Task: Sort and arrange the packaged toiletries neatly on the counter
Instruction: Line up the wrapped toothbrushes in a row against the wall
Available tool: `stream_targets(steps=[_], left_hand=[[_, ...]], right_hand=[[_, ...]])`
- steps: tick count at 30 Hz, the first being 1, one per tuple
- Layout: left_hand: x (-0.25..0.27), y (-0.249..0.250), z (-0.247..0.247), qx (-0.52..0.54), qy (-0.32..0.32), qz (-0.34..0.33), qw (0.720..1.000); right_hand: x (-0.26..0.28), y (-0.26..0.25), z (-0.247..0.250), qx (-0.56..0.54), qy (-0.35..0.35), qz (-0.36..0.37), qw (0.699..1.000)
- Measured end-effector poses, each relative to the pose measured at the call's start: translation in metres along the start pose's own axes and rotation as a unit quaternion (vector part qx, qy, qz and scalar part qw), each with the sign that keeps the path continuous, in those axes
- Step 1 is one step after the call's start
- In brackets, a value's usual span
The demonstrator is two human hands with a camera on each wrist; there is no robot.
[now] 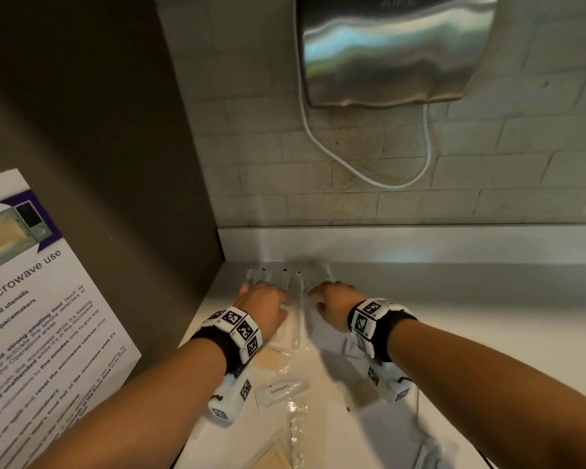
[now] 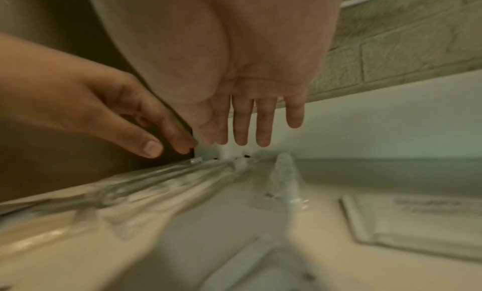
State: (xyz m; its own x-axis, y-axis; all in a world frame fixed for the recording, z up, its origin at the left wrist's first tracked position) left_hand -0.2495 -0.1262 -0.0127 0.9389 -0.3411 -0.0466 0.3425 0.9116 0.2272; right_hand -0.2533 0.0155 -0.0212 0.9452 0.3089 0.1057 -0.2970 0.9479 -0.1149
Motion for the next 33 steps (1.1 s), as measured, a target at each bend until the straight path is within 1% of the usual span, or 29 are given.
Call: stream_targets(steps=[1, 3, 5, 6, 7, 8, 10, 14, 16, 20, 23, 25, 27, 29, 33], left_hand=[[0.000, 0.004, -0.003, 0.008, -0.009, -0.012, 1.000], [0.001, 0.012, -0.015, 0.008, -0.054, -0.028, 0.998], [0.003, 0.017, -0.028, -0.021, -0.111, -0.029, 0.993], [0.003, 0.018, -0.032, -0.038, -0.128, -0.028, 0.991], [0.003, 0.019, -0.034, -0.050, -0.134, -0.029, 0.989], [0.002, 0.020, -0.036, -0.052, -0.132, -0.029, 0.989], [0.002, 0.021, -0.036, -0.036, -0.123, -0.023, 0.992], [-0.001, 0.023, -0.037, -0.023, -0.120, -0.017, 0.992], [-0.001, 0.023, -0.036, -0.021, -0.115, -0.014, 0.993], [0.000, 0.022, -0.037, -0.019, -0.116, -0.012, 0.993], [0.000, 0.021, -0.036, -0.021, -0.106, -0.012, 0.994], [0.001, 0.021, -0.035, -0.024, -0.096, -0.013, 0.995], [0.001, 0.022, -0.035, -0.027, -0.099, -0.014, 0.995], [0.001, 0.021, -0.037, -0.032, -0.111, -0.013, 0.993], [-0.002, 0.019, -0.039, -0.033, -0.125, -0.009, 0.992]], right_hand=[[0.000, 0.007, 0.001, 0.018, -0.017, -0.016, 1.000], [0.003, 0.021, -0.011, 0.052, -0.083, -0.041, 0.994], [0.007, 0.030, -0.023, 0.078, -0.138, -0.042, 0.986], [0.009, 0.032, -0.027, 0.093, -0.148, -0.040, 0.984], [0.014, 0.029, -0.026, 0.099, -0.151, -0.034, 0.983], [0.015, 0.027, -0.024, 0.092, -0.138, -0.030, 0.986], [0.017, 0.025, -0.021, 0.050, -0.107, -0.036, 0.992], [0.021, 0.013, -0.017, -0.003, -0.091, -0.028, 0.995], [0.021, 0.005, -0.015, -0.014, -0.073, -0.014, 0.997], [0.022, 0.002, -0.009, -0.004, -0.038, -0.021, 0.999], [0.020, 0.003, -0.012, -0.001, -0.046, -0.034, 0.998], [0.018, 0.002, -0.016, -0.008, -0.063, -0.051, 0.997], [0.016, 0.000, -0.021, -0.004, -0.084, -0.057, 0.995], [0.015, -0.004, -0.025, 0.016, -0.105, -0.047, 0.993], [0.018, -0.004, -0.024, 0.031, -0.122, -0.024, 0.992]])
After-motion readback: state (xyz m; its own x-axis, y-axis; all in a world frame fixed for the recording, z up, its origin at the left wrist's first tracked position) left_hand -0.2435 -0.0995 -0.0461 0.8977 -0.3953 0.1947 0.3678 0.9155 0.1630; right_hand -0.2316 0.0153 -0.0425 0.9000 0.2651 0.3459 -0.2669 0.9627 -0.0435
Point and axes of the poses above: each hand's wrist, its own x-axis away from the middle knuckle, its own z-axis out of the back of the hand, y = z × x, the point moved 7 cm from there along -x, towards the middle knuckle, and after that the axes turned 9 degrees about x, right-handed, at the moved point
